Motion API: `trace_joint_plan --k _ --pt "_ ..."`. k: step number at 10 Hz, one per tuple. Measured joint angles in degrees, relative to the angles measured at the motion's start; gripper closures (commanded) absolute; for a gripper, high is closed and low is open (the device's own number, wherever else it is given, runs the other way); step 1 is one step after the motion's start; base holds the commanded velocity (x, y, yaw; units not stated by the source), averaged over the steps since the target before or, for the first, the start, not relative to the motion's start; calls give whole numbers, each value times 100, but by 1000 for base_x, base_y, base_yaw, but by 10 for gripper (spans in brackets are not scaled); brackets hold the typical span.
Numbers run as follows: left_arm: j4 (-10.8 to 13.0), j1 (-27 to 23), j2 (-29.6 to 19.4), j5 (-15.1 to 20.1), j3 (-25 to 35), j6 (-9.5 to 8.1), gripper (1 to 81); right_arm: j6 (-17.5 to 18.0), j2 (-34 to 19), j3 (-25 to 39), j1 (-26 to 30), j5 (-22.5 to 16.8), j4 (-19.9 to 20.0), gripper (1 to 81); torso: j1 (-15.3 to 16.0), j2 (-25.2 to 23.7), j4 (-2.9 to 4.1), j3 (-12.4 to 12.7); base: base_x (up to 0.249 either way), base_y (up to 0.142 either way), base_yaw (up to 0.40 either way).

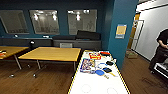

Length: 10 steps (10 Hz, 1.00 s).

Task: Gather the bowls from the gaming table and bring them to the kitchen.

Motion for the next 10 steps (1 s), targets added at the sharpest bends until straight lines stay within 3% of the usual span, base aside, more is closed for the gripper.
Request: trace_joint_plan --k 6,10 --pt "99 4 2 10 0 0 811 0 183 -350 -9 -7 -100 811 -4 -2 0 0 -90 0 0" --pt "121 111 -173 -284 -6 0 811 -1 -262 341 9 80 -111 811 -2 -2 0 0 -79 0 0"
